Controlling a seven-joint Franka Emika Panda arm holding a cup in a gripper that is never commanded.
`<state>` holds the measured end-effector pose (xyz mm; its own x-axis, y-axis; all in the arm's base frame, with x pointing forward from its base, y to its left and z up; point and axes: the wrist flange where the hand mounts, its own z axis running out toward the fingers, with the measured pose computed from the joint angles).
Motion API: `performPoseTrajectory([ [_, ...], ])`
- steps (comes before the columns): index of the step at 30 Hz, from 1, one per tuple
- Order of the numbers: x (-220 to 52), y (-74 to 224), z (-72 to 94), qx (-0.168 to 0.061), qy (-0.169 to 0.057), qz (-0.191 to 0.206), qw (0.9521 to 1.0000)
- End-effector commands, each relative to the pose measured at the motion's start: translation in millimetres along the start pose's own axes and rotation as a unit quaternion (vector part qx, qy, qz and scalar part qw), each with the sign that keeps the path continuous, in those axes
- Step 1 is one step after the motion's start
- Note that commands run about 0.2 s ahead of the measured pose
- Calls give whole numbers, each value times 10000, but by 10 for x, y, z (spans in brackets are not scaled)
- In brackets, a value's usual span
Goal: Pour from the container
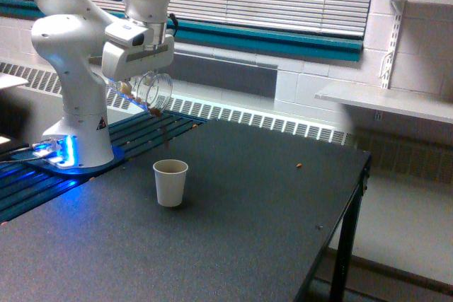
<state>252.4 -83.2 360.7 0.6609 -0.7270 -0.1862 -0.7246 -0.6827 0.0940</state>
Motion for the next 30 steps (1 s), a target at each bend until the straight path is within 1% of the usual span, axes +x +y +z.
performPoseTrajectory([
  [1,-9,-31,74,-90,-146,-134,9998],
  [12,26,-61,105,-234,-334,-150,9991],
  [15,44,-66,99,-228,-396,-152,9988],
  [17,54,-70,102,-264,-432,-142,9986],
  [24,97,-88,87,-175,-455,-138,9987],
  [28,121,-92,57,-88,-428,-114,9990],
  [30,122,-93,54,-83,-425,-112,9990],
])
